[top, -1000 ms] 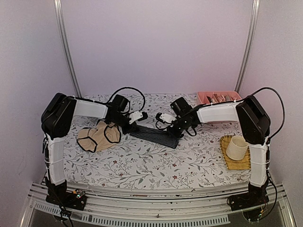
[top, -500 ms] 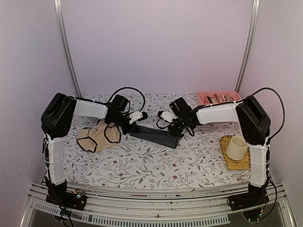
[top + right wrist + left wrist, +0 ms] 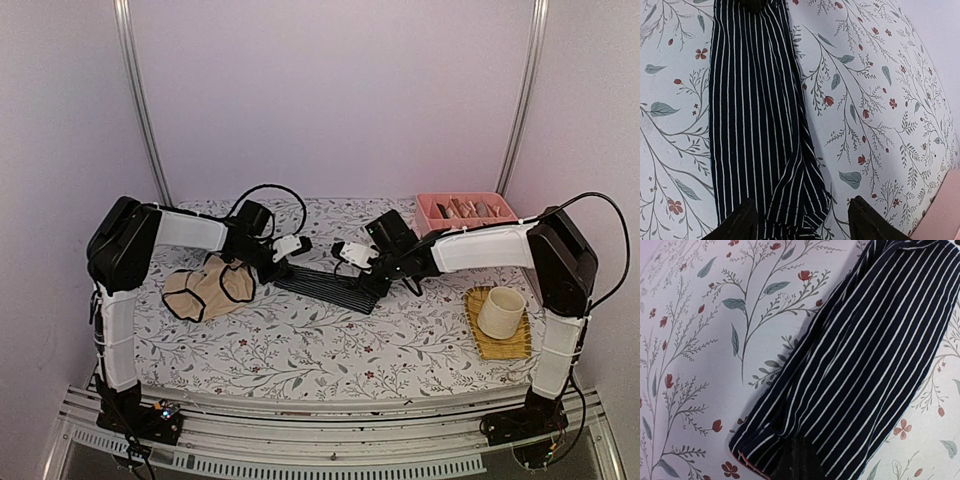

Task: Roll the underwear
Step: Smooth out the underwear at the center of the board.

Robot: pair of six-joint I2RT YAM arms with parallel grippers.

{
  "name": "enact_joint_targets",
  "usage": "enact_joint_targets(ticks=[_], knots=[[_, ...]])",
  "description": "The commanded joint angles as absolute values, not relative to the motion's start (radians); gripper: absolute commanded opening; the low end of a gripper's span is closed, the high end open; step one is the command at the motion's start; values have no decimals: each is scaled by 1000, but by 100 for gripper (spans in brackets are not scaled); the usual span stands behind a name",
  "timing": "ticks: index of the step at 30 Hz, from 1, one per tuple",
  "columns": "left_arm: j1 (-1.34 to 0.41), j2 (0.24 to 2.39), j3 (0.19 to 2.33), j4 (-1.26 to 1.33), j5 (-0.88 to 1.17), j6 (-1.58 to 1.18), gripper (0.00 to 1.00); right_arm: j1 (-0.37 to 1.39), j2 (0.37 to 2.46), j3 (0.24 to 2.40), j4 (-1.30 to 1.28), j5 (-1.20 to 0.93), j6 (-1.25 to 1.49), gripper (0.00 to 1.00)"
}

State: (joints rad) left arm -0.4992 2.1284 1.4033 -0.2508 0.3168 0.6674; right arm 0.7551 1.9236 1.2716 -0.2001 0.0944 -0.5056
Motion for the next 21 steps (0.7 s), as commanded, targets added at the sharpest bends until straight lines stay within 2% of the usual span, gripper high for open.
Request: enact_joint_targets(ticks=[1, 7, 21], knots=[[-494, 2114, 1387, -258, 307, 663, 0, 772, 1933, 1268, -208, 140, -535, 66], [-492, 2111, 1384, -260, 314, 666, 0, 785, 1966, 1265, -197, 241, -556, 69], [-492, 2111, 1383, -261, 315, 666, 0, 786, 2018, 1284, -196, 317, -560, 72]])
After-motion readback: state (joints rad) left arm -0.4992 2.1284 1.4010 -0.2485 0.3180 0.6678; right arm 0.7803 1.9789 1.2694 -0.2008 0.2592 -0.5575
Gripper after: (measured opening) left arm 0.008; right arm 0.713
